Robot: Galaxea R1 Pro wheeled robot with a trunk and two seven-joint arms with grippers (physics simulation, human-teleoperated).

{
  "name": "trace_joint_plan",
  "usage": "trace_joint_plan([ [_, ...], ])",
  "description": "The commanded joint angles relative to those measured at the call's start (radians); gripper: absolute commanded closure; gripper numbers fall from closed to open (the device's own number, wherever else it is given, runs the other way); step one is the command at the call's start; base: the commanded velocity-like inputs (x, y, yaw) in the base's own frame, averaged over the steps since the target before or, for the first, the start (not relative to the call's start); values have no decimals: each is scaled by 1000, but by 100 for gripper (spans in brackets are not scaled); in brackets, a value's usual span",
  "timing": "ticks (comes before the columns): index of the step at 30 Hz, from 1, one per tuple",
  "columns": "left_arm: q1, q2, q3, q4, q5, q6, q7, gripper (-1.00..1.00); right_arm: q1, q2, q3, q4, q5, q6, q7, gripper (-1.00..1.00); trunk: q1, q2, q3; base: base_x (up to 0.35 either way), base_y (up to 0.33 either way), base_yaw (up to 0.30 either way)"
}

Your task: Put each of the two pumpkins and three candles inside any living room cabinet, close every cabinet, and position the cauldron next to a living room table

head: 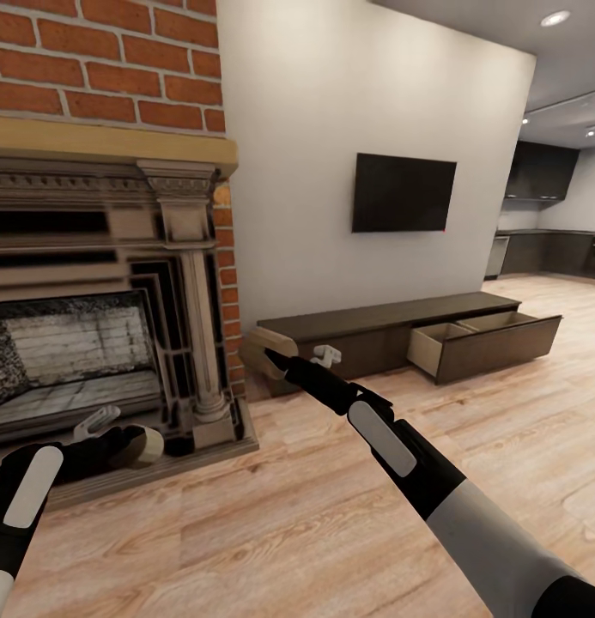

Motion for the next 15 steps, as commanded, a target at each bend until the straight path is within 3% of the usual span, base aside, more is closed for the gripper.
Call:
trace_joint_plan([
  [1,-1,0,1,-1,10,4,9,100,-1,-1,2,0,-7,2,0,100,-4,7,2,0,0,0],
  [6,-1,0,1,-1,10,4,9,100,-1,-1,2,2,-11,2,0,100,-23,42,18,0,0,-35],
  [15,-1,0,1,-1,10,4,10,100,-1,-1,1,7,-12,2,1,100,-50,91,48,0,0,-226],
])
